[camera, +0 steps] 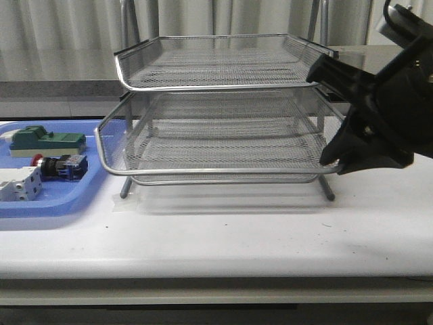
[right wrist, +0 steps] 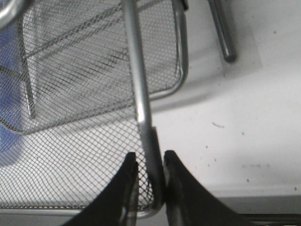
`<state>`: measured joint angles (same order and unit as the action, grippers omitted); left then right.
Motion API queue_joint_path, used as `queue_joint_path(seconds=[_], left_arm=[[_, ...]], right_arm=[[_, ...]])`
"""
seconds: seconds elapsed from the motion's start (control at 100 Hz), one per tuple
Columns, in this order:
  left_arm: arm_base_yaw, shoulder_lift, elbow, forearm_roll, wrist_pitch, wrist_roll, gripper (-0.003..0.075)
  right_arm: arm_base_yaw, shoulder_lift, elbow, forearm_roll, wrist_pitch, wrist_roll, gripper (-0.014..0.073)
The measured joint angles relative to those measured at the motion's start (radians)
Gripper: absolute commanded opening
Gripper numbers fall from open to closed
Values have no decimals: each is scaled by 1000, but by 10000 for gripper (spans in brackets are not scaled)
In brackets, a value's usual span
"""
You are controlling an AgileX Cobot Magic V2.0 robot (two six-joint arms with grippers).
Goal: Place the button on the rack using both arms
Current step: 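Grip the middle tray rim with the right gripper and pull it toward the robot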
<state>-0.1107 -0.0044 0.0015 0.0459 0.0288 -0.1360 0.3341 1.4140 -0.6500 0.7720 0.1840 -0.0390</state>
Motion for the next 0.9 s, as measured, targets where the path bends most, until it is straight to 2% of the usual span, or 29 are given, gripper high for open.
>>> queue_joint_path(seconds=[0.3,0.44,0.53,0.72,0.79,0.9], left_arm=[[0,0,0,0,0,0,-20],[0,0,0,0,0,0,-20],[0,0,0,0,0,0,-20],[0,0,0,0,0,0,-20],[0,0,0,0,0,0,-20],[0,0,0,0,0,0,-20]], right_arm=[[4,-180,146,5,87,-2,34],[4,-219,166,5,124,-4,62],[4,-223,169,5,129,-4,148],[4,-223,175,-15,129,-12,424],[4,-225,175,-27,129,-12,471],[4,-244,175,-43,129,-16,478]])
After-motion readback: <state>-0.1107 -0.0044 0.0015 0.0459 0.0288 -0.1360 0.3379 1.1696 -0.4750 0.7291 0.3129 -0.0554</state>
